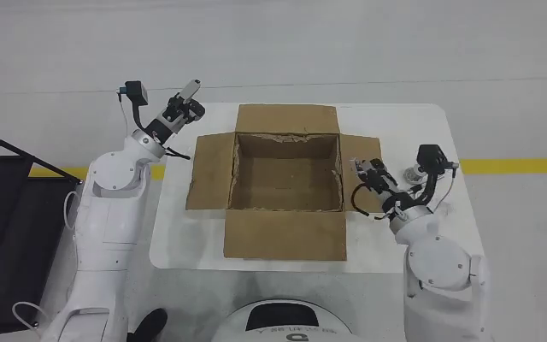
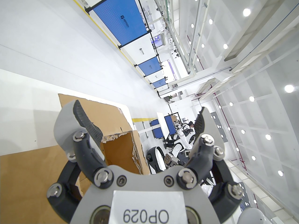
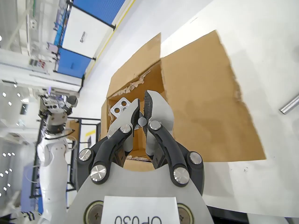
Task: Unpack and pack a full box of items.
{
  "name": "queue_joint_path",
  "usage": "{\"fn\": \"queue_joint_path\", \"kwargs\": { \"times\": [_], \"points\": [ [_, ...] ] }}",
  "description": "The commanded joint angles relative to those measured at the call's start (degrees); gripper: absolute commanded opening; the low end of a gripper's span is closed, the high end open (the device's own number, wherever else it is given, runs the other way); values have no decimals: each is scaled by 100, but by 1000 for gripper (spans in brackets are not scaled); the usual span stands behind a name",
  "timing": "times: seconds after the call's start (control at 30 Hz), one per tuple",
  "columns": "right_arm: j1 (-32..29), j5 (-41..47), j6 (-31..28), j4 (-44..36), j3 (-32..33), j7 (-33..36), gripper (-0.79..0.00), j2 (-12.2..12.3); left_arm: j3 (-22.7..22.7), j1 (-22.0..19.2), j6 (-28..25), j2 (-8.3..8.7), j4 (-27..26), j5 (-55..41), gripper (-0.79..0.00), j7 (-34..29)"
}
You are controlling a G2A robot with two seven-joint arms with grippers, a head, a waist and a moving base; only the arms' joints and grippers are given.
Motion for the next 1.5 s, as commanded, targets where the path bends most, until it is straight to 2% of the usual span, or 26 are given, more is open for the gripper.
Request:
{"fn": "queue_joint_path", "kwargs": {
  "times": [0.0,0.13,0.27,0.4,0.5,0.7,1.07,1.13,1.33,1.47],
  "points": [
    [224,-773,295,0,-704,197,-785,6,0,-1,1,0,2,-4,0,0],
    [510,-1830,954,56,-1720,330,-785,-13,0,-1,1,0,2,-4,0,0],
    [884,-2810,1558,737,-2477,7,-785,-67,0,-1,1,0,2,-4,0,0],
    [1364,-3250,2262,1567,-2993,-488,-785,-181,0,-1,1,0,2,-4,0,0],
    [1630,-3294,2568,2015,-3312,-711,-785,-270,0,-1,1,0,2,-4,0,0],
    [2007,-3541,3105,2822,-3502,-970,-785,-394,0,-1,1,0,2,-4,0,0],
    [2039,-3560,3210,2871,-3522,-966,-785,-417,0,-1,1,0,2,-4,0,0],
    [2126,-3448,3477,3065,-3361,-998,-785,-447,0,-1,1,0,2,-4,0,0],
    [3543,-2863,3688,5050,-3305,-464,-785,-721,0,-1,1,0,2,-4,0,0],
    [3984,-2649,3688,5952,-3268,-580,-785,-908,0,-1,1,0,2,-4,0,0]
  ]
}}
